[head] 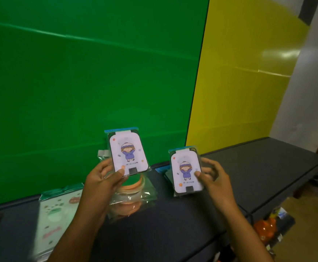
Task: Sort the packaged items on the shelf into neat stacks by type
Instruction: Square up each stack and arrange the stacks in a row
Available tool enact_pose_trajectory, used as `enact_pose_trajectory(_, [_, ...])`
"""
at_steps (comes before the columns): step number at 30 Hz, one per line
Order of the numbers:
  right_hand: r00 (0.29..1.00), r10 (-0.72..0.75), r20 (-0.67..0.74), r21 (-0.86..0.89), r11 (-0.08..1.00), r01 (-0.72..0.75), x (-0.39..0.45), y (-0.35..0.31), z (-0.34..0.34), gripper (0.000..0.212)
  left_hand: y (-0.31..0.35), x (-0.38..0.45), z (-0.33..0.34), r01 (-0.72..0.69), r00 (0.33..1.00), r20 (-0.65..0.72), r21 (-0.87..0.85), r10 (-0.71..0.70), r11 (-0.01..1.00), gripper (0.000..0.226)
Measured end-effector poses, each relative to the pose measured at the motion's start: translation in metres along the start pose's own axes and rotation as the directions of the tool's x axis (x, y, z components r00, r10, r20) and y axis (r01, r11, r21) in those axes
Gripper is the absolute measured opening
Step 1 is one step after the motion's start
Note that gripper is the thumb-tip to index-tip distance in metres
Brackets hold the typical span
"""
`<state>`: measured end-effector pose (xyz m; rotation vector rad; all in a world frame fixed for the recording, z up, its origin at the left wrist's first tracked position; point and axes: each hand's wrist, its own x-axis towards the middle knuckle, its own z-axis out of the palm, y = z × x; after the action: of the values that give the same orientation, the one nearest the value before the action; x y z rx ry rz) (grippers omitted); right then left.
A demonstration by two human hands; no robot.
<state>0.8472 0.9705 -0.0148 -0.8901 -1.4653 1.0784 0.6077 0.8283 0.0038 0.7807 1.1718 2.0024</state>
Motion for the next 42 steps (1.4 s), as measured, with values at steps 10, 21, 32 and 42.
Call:
enact_pose_trajectory(10, [0.978, 0.067, 0.200, -0.057, 0.997, -0.057, 0.059, 0.041, -0.027, 0.015, -0.035, -0.003, 0.046, -0.049, 0.987, -0.150, 0.093, 0.063, 0.994, 0.049])
enact_pose_trajectory(21, [0.943, 0.103, 0.316, -0.389, 0.921, 0.030, 0.102, 0.098, -0.009, 0.013, -0.044, -0.006, 0.053, -0.119, 0.958, -0.238, 0.185, 0.162, 0.976, 0.034])
enact_pose_trajectory(32, [0.864, 0.031, 0.503, -0.642, 0.683, 0.349, 0.111, 0.100, -0.019, 0.014, -0.058, 0.006, 0.089, -0.109, 0.970, -0.176, 0.306, 0.168, 0.946, 0.030])
enact_pose_trajectory(42, [0.866, -0.005, 0.500, -0.718, 0.557, 0.418, 0.122, 0.090, -0.058, 0.037, -0.088, 0.014, 0.127, -0.009, 0.996, -0.079, 0.439, 0.049, 0.899, 0.033])
